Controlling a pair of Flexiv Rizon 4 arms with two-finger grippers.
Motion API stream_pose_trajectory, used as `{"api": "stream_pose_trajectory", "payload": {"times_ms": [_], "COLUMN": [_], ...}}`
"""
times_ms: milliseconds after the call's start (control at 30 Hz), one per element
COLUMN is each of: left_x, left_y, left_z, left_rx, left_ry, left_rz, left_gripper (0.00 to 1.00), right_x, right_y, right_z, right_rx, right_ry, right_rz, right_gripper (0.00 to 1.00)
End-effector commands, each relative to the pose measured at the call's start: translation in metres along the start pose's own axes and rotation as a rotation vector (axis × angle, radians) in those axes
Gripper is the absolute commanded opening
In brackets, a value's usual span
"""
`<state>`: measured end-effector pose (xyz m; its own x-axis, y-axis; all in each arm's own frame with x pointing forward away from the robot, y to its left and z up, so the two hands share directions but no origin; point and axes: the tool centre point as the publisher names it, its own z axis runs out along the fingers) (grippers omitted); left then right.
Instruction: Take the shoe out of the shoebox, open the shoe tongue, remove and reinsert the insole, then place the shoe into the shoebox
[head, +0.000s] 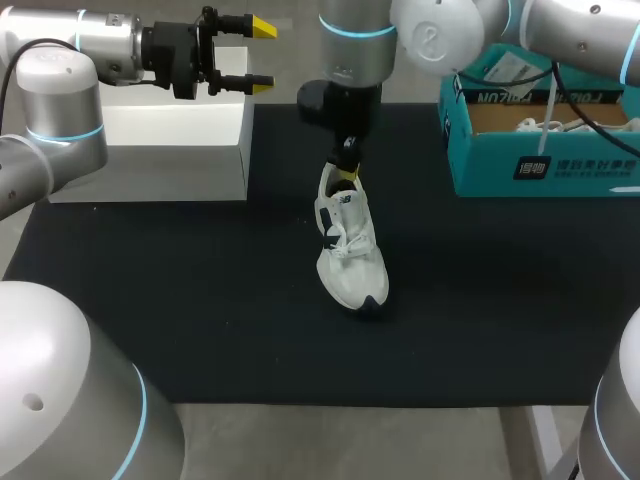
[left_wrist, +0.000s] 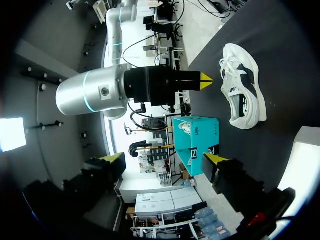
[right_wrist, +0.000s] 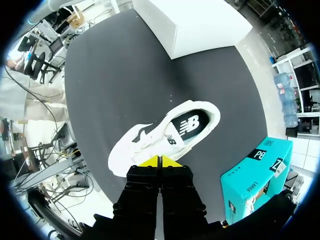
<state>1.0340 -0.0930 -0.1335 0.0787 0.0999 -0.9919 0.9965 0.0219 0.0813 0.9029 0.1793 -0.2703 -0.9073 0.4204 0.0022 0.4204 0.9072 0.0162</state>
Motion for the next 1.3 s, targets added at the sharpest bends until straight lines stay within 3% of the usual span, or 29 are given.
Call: {"api": "stream_pose_trajectory", "payload": {"times_ms": [33,333,367,400,433,533,700,867,933,1167,1300], "left_x": [0.0,0.0,0.0,0.0,0.0,0.0,0.0,0.0,0.0,0.0,0.0], "left_y": [-0.001,-0.001,-0.001,-0.001,-0.001,-0.001,-0.001,-0.001,-0.001,-0.001,-0.001], "left_z": [0.001,0.001,0.001,0.001,0.001,0.001,0.001,0.001,0.001,0.001,0.001], "left_rx": [-0.002,-0.002,-0.002,-0.002,-0.002,-0.002,-0.002,-0.002,-0.002,-0.002,-0.002], "left_ry": [0.002,0.002,0.002,0.002,0.002,0.002,0.002,0.002,0.002,0.002,0.002], "left_rz": [0.002,0.002,0.002,0.002,0.002,0.002,0.002,0.002,0.002,0.002,0.002], "left_gripper": [1.0,1.0,1.0,1.0,1.0,1.0,1.0,1.0,1.0,1.0,1.0], "right_x": [-0.012,-0.054,-0.058,-0.061,-0.065,-0.075,-0.089,-0.089,-0.088,-0.092,-0.099], "right_y": [0.005,0.01,0.012,0.013,0.014,0.019,0.033,0.044,0.046,0.049,0.051], "right_z": [0.004,0.017,0.018,0.018,0.018,0.018,0.024,0.034,0.039,0.056,0.068], "right_rx": [0.001,-0.031,-0.036,-0.046,-0.046,-0.049,-0.053,-0.075,-0.089,-0.092,-0.071], "right_ry": [-0.036,-0.073,-0.072,-0.074,-0.075,-0.08,-0.113,-0.132,-0.139,-0.15,-0.162], "right_rz": [-0.041,-0.119,-0.129,-0.134,-0.141,-0.16,-0.187,-0.203,-0.207,-0.235,-0.252], "right_gripper": [0.0,0.0,0.13,0.4,0.58,0.68,0.64,0.65,0.61,0.8,0.74]}}
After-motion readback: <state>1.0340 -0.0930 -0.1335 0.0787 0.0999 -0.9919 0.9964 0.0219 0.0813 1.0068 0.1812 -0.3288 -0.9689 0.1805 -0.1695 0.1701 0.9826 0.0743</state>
